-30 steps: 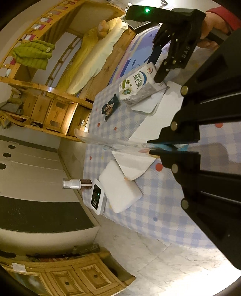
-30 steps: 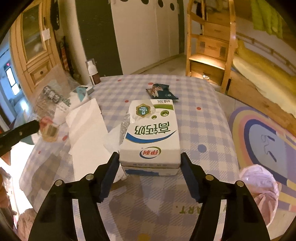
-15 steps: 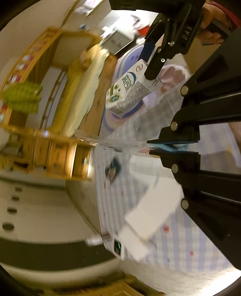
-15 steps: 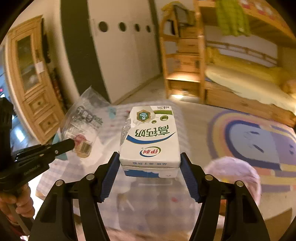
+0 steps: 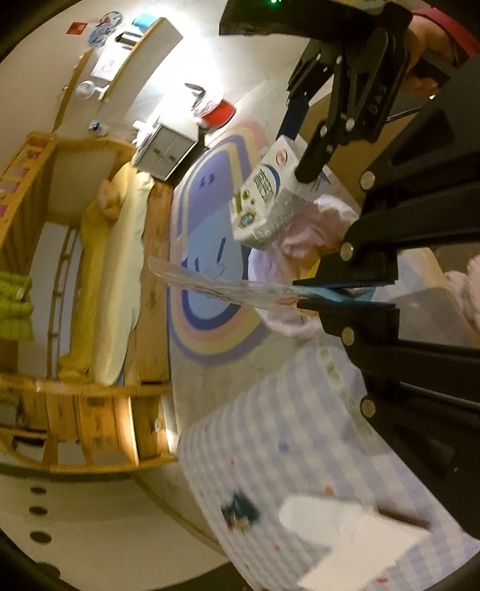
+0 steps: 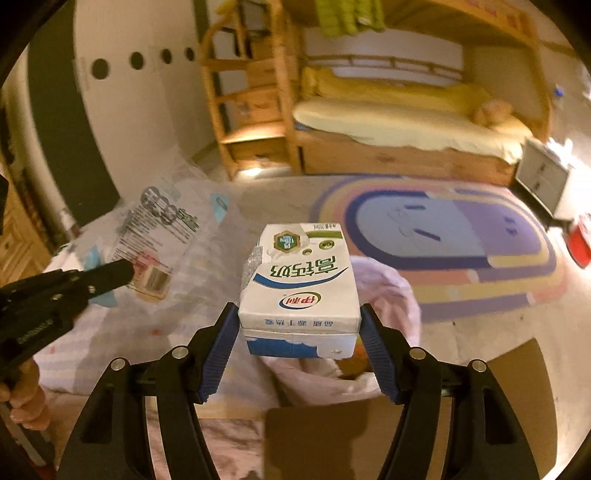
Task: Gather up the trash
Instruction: 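Carry carton and wrapper to the bin while the right gripper opens to drop the carton, then open the left gripper over the bin to drop the plastic wrapper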
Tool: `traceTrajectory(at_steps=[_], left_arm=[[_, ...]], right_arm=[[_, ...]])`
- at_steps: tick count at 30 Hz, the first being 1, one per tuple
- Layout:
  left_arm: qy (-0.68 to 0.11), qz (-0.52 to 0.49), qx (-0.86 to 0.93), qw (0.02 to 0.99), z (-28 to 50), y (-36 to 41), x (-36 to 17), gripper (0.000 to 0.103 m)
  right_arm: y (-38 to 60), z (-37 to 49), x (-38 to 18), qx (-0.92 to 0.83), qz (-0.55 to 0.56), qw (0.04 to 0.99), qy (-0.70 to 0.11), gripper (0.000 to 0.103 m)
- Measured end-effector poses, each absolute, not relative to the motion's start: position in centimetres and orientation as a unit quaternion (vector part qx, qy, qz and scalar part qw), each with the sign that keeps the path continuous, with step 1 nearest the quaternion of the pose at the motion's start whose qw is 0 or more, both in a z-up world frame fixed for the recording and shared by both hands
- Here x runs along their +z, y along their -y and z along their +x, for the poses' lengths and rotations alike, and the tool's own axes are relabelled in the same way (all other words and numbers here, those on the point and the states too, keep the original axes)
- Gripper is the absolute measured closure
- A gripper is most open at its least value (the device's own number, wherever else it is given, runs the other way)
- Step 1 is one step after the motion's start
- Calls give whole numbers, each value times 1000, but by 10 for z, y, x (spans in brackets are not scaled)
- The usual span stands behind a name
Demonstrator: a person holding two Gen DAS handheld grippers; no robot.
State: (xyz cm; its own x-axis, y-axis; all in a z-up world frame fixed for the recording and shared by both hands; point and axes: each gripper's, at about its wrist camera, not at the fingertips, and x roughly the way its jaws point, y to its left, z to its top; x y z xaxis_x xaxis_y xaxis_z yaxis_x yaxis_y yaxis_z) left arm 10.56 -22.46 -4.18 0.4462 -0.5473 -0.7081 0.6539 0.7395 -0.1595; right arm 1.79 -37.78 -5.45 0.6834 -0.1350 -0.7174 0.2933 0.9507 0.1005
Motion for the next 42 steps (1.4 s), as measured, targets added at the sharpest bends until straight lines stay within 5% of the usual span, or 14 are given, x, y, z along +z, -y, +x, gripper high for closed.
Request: traceTrajectory(at_steps=[14,15,16,18,42], left_arm=[[-430,91,-382,813,134,295,-78,98],[-431,92,-383,812,135,298,-79,91],[-434,96,-378,812,137,300,-80,71],[-429,91,-372,818,140,296,-78,47],[-384,24,-220,896,104,89,-19,43]], right_arm=[[441,15,-85,-156,193,892,-378,30],[441,14,-82,-158,195,892,-375,30],[442,12,-80,-159,197,894,-370,30],[443,5,-69,-161,198,898,-358,30],[311,16,-12,-34,118,929,-349,29]])
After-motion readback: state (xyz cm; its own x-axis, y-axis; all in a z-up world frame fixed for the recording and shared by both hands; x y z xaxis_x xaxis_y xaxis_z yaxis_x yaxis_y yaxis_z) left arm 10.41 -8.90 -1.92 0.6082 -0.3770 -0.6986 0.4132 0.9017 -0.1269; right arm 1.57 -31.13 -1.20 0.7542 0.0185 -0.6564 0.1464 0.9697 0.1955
